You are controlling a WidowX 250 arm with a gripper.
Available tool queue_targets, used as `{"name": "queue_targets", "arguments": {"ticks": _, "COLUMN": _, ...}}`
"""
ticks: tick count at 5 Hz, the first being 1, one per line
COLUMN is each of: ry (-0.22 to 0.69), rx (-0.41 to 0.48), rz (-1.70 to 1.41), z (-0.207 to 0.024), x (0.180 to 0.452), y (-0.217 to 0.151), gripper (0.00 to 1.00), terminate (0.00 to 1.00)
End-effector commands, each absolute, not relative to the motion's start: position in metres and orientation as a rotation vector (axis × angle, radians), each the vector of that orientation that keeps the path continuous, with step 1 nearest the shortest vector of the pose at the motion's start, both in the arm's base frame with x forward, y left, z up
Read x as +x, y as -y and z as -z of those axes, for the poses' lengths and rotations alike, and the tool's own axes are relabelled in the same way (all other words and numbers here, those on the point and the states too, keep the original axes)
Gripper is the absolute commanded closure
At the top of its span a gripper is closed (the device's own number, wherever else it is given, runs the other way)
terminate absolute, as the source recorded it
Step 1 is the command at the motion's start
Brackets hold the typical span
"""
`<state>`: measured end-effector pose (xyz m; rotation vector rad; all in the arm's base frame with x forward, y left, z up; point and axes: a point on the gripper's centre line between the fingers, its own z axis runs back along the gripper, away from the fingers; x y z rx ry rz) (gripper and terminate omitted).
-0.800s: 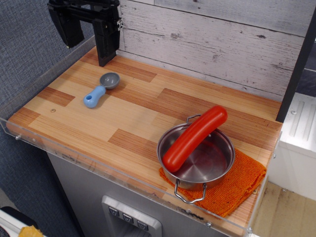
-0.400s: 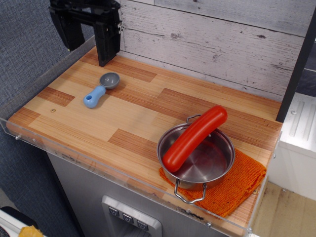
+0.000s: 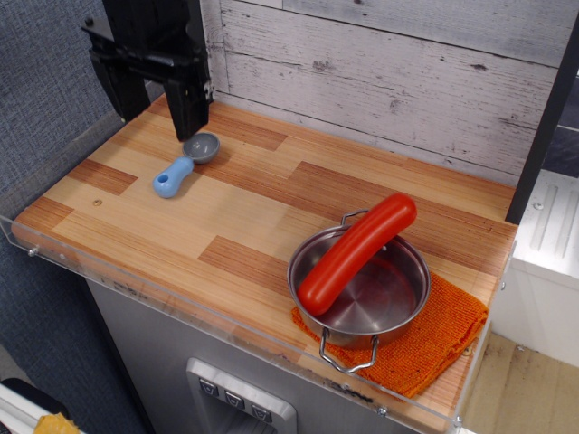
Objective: Put the spoon above the pot.
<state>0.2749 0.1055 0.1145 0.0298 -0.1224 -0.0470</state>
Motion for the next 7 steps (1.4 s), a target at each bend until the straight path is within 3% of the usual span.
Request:
{"name": "queue_targets", "arguments": {"ticks": 1, "ry": 0.192, "rx": 0.085, "rz": 0.01, "z": -0.087, "x": 0.291, "y": -0.12, "gripper": 0.0, "terminate": 0.0}}
{"name": "queue_targets", "arguments": {"ticks": 4, "ry": 0.141, "rx": 0.082, "rz": -0.058, "z": -0.051, "x": 0.315, "y": -0.149, "gripper": 0.0, "terminate": 0.0}}
{"name": "queue_targets", "arguments": {"ticks": 7, "ry": 0.059, "rx": 0.068, "rz": -0.038, "z": -0.019, "x": 0.309, "y": -0.143, "gripper": 0.0, "terminate": 0.0}}
